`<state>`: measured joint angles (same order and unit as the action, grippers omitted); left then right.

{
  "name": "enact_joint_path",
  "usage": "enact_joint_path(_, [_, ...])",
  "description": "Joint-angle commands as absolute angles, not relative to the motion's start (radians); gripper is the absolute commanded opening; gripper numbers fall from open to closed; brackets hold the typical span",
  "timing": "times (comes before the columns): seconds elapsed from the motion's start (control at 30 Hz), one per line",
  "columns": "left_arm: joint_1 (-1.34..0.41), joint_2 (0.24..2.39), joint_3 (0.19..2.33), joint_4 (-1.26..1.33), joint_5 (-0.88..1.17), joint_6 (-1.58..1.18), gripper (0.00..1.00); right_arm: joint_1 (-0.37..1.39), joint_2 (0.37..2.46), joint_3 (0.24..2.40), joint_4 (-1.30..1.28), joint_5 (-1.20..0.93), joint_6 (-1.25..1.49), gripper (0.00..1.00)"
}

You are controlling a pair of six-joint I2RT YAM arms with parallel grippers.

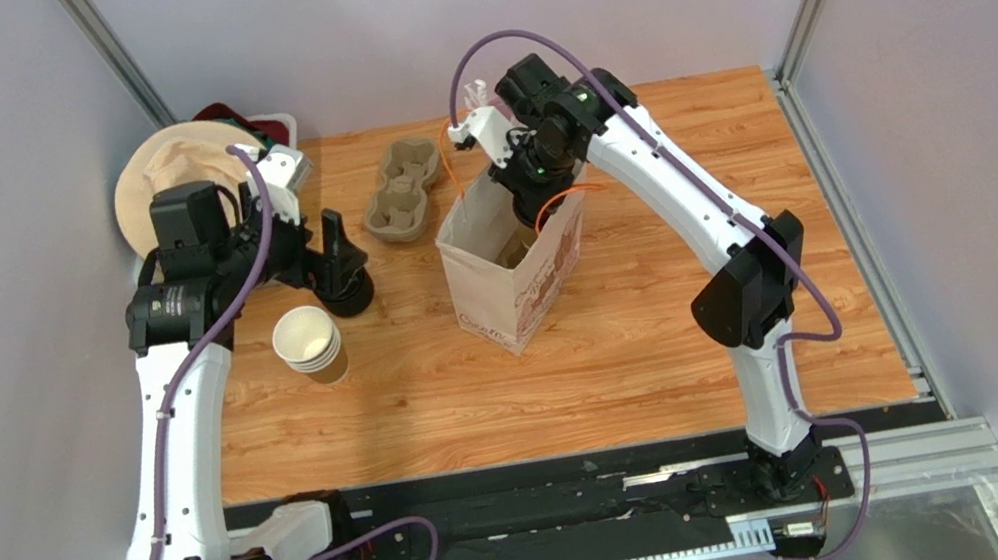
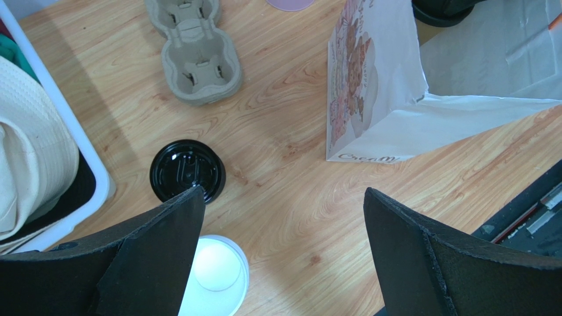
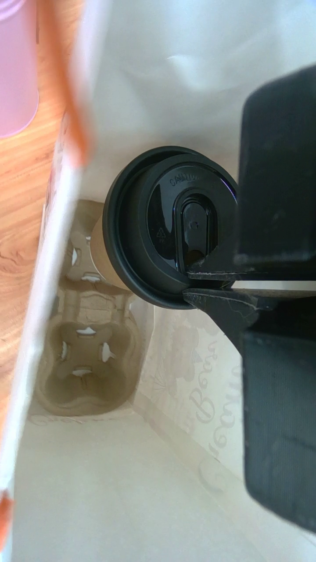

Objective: Pack the takeout coffee

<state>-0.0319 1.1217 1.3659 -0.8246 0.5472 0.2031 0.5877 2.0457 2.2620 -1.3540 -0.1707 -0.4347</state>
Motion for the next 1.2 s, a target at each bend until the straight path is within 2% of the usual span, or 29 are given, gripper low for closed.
enact_joint_path(0.0, [-0.023,1.097,1.358,-0.782,0.569,0.190,0.99,0.571,2.051,2.338,-1.425,-0.193,-0.385,0.00])
enact_joint_path(0.73, [-0.015,1.098,1.350,-0.776,0.574,0.187,0.99,0.554,2.123,2.457,-1.424,-0.219,-0.348,0.00])
enact_joint_path(1.17, [-0.011,1.103,1.350,-0.775,0.578,0.186,0.99,0.552,2.117,2.341,-1.437,-0.184,-0.354,0.00])
